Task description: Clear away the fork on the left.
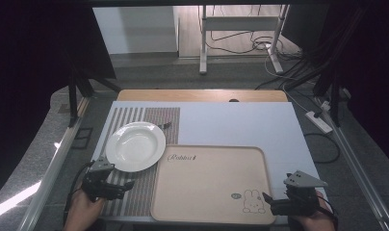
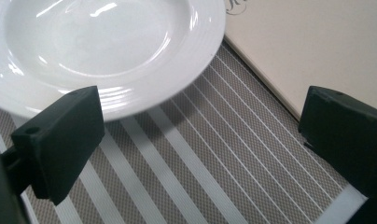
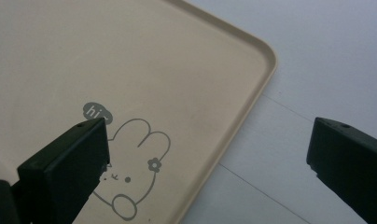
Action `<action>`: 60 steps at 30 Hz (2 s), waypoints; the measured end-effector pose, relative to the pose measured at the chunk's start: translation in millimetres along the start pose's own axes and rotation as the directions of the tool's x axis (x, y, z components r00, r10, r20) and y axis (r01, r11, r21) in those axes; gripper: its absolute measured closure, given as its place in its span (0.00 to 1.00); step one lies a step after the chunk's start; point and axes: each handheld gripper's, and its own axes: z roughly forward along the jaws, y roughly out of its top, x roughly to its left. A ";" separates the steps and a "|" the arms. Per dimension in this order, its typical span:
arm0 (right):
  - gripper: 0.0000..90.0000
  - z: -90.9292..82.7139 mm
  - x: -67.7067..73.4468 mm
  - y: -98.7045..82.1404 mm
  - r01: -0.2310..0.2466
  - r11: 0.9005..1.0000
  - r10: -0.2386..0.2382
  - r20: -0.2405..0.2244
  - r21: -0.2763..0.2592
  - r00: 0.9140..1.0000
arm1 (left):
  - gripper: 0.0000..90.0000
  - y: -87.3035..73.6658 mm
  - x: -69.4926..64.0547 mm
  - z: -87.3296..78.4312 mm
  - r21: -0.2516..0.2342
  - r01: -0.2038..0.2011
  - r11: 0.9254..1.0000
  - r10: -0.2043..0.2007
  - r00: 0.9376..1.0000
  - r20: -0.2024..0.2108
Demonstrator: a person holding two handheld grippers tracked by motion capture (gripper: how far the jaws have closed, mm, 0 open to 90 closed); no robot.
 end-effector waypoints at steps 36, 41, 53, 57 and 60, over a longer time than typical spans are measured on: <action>0.00 1.0 0.7 0.1 0.007 1.000 -0.007 -0.001 0.008 1.000 | 0.01 81.5 42.6 74.2 0.034 -0.074 0.997 0.072 0.995 0.073; 0.00 1.1 0.6 0.1 0.007 1.000 -0.007 -0.002 0.008 1.000 | 0.01 94.0 47.7 83.7 0.020 -0.063 0.998 0.061 0.994 0.092; 0.00 1.1 0.5 0.0 0.006 1.000 -0.006 -0.004 0.009 1.000 | 0.01 123.0 52.6 112.4 0.026 -0.094 0.995 0.091 0.990 0.106; 0.00 1.2 0.4 0.0 0.007 1.000 -0.007 -0.005 0.010 1.000 | 0.02 131.3 53.8 122.0 0.049 -0.103 0.993 0.099 0.992 0.078; 0.00 1.1 0.5 -0.1 0.007 1.000 -0.007 -0.006 0.011 1.000 | 0.02 135.6 56.4 126.8 0.041 -0.105 0.994 0.100 0.989 0.110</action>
